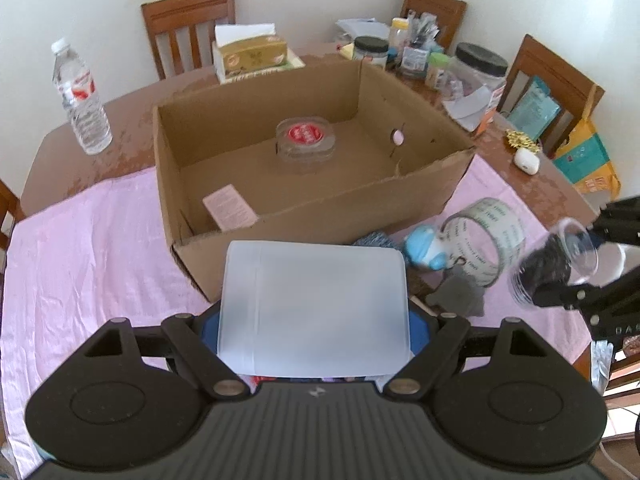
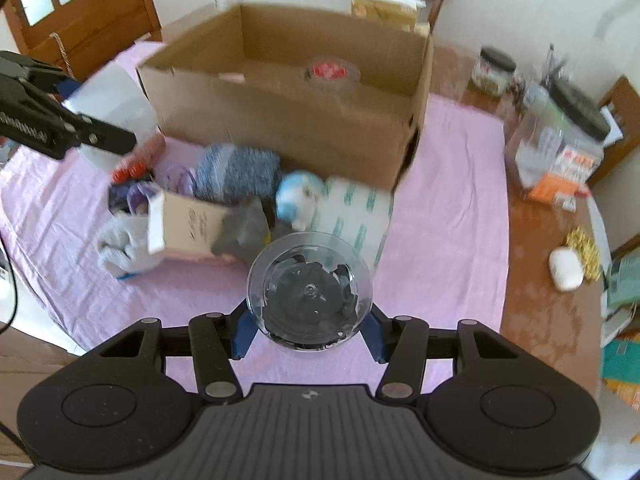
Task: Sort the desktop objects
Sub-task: 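Lift the white jug and black-item jar over the cardboard box with both tools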
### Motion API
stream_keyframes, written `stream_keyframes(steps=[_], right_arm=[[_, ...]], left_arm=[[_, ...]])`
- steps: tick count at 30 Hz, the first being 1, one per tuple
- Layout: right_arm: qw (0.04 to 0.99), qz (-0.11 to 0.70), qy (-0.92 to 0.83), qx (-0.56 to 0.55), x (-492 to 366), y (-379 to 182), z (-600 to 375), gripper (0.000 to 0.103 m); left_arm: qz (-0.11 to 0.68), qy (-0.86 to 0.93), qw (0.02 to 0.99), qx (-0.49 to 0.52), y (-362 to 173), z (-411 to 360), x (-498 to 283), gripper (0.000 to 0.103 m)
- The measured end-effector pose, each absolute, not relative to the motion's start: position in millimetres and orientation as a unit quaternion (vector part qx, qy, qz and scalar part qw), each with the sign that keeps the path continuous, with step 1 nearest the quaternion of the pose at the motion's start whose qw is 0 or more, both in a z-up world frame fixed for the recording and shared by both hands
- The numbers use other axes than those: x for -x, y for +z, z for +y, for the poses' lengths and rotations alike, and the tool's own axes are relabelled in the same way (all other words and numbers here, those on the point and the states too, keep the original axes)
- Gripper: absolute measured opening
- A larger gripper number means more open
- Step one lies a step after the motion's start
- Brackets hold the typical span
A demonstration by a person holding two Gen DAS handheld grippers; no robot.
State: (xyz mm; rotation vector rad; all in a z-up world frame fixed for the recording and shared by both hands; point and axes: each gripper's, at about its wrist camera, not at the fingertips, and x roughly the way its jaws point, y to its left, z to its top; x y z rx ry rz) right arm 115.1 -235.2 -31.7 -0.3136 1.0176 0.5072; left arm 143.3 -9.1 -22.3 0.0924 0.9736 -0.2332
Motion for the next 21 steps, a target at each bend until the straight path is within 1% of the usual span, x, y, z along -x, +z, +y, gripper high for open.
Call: stream_keyframes(steps=[7,21], right_arm=[[0.844,0.449,0.251,0.149,-126,-2,-226,0.059],[0.862,0.395,0.272,0.165,-179,30,-198,0.059]], left_arm=[[0.451,-0.128,0.883,-0.038,-7,-11,-150,0.083],[0.418,-0.112,0.900,-0.044,11,-8,-193,0.083]])
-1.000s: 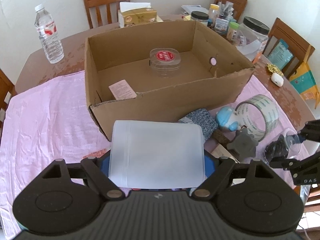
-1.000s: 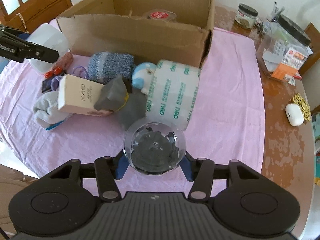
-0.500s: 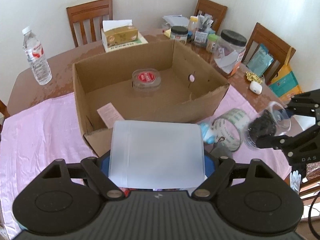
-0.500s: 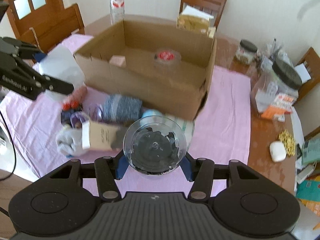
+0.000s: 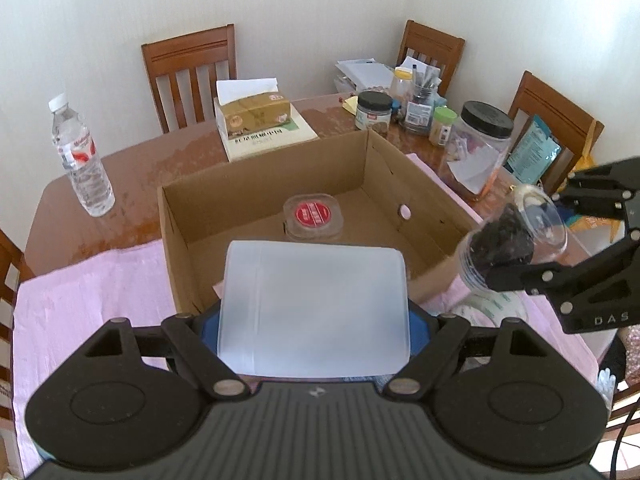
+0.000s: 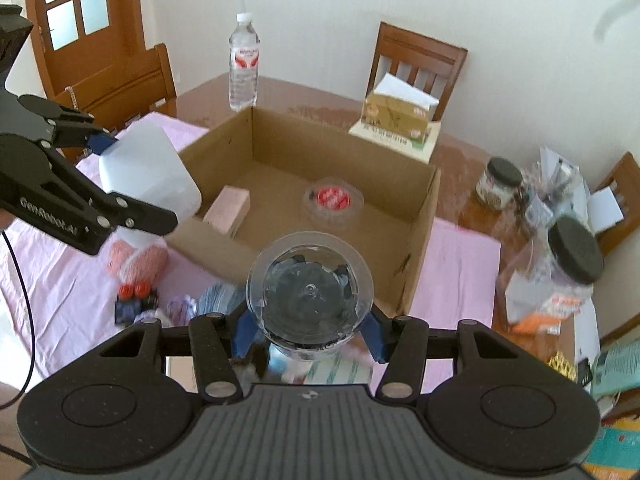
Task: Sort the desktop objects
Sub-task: 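Lift the white jug and black-item jar over the cardboard box with both tools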
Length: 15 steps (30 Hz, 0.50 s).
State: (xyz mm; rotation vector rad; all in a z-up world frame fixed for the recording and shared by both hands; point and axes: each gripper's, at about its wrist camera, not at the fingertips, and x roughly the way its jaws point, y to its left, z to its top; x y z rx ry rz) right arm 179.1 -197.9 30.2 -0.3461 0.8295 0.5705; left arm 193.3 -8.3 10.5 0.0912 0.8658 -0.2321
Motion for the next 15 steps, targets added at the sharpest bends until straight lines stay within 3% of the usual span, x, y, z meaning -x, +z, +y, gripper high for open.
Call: stream_keyframes(steps=[15], right_arm=[[0.858,0.400,0.280,0.158,-243,28,-174,0.059]], left_arm=[[0.439,-0.104,0.891,-0.048,-8,-6,-231,0.083]])
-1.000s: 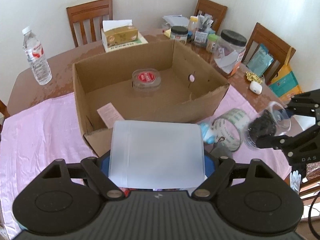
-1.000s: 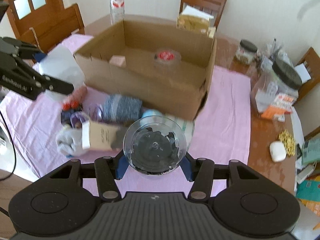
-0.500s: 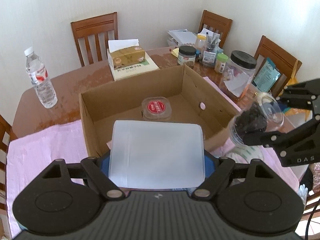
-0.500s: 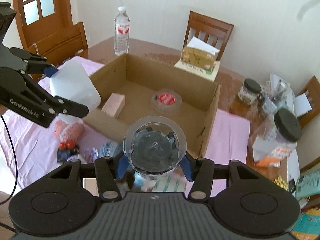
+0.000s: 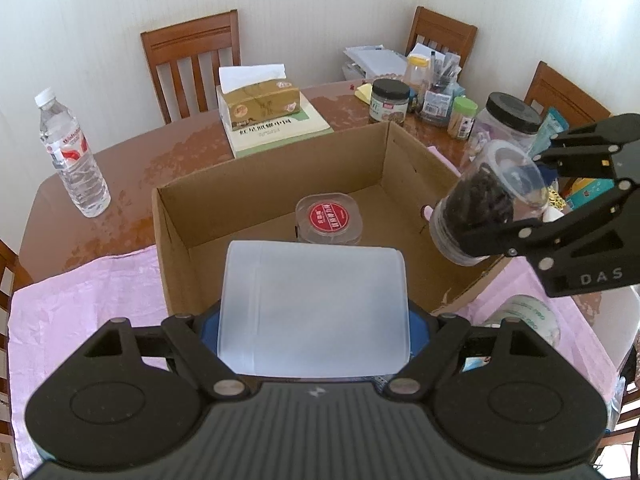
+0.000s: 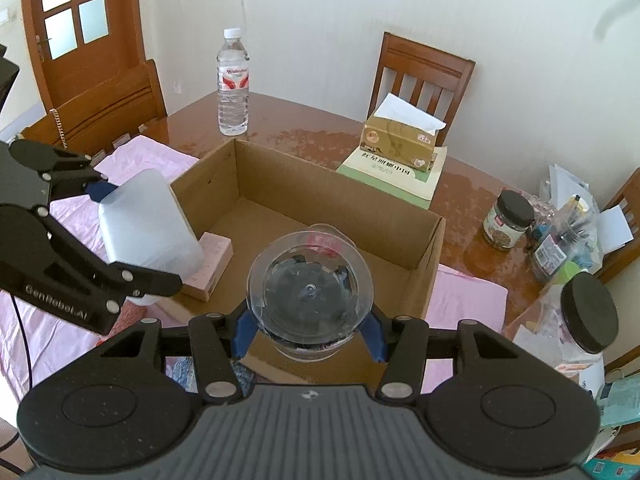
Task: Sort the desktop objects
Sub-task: 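Lift the white jug and black-item jar over the cardboard box with both tools, then lower the white jug and black-item jar into the box and release both tools, then withdraw both tools from the box toward the sock and tape roll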
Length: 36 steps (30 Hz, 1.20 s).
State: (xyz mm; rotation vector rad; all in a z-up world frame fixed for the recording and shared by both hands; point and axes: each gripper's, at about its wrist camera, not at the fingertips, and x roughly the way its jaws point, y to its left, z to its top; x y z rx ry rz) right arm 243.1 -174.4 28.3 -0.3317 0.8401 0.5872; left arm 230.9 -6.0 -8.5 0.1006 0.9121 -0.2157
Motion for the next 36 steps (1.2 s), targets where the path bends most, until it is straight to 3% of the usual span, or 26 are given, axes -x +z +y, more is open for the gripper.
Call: stream_keyframes(steps=[6,11,15,19,36], right_arm=[[0.856,0.424,0.263,0.135,-252,15,-179,0.063],[0.863,0.420,0.251,0.127,-245,17,-186,0.085],[0.861,0.425,0.248,0.127,-235,17,-189,0.090],[0.861,0.426,0.249,0.125,-223,16,-192,0.101],[0.881,0.395,0.235,0.109,-188,20,-203,0.103]], left_arm=[[0.446,-0.105,0.887,-0.051,-14,-7,-239,0.083],[0.449,-0.111,0.885,-0.055,-18,-10,-245,0.083],[0.448,-0.112,0.885,-0.060,-21,-14,-250,0.083],[0.439,-0.112,0.890,-0.059,-22,-16,-255,0.086],[0.442,-0.127,0.885,-0.075,-18,-15,-214,0.089]])
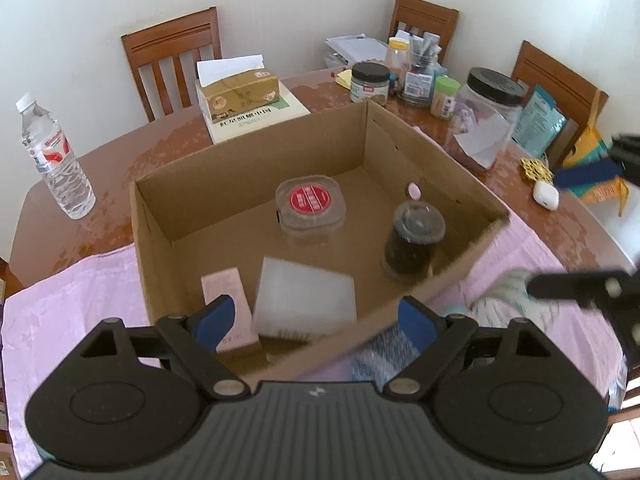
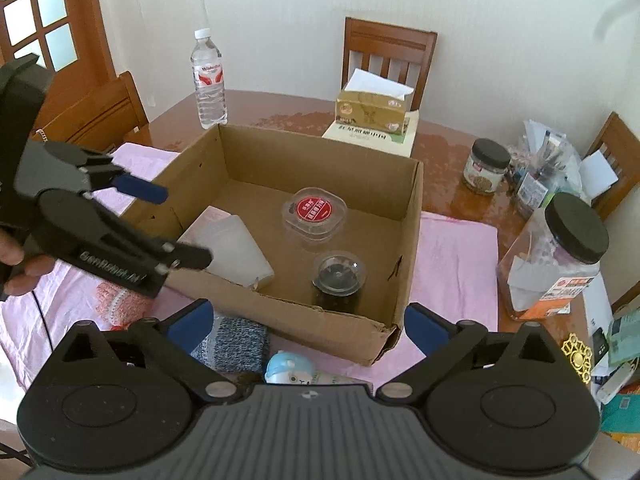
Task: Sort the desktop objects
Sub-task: 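Withdraw both tools from the box toward the sock and tape roll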
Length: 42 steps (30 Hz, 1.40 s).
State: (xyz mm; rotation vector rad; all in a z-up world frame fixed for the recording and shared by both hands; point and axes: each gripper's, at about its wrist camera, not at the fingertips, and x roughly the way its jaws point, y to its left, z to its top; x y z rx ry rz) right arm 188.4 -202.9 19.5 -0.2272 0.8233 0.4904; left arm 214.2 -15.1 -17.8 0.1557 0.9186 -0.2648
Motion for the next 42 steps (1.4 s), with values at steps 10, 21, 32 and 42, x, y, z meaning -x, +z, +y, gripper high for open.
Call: stream_keyframes(steps=[10,21,32,42], right_arm=[[0.874,0.364,0.274,0.170,-152,3,-197,0.103],[0.854,0.424,0.272,0.130,-127,-20,-197,0.103],[0.845,0.453,0.265,0.105,-100,-42,-199,0.103],[0.852,0.463,0.219,0.108,-92,-53,-208,0.103]], left_arm=[[0.403,-0.164,0.896,-0.090,-24,-8,-156,0.094],[0.453,-0.178,0.869,-0.092,-49,-15,-116,0.094],[0.450,-0.219,0.855,-0.136,-71,-37,-94,0.090],[0.460,-0.236,0.844,-0.141,-85,-46,-85,0.067]])
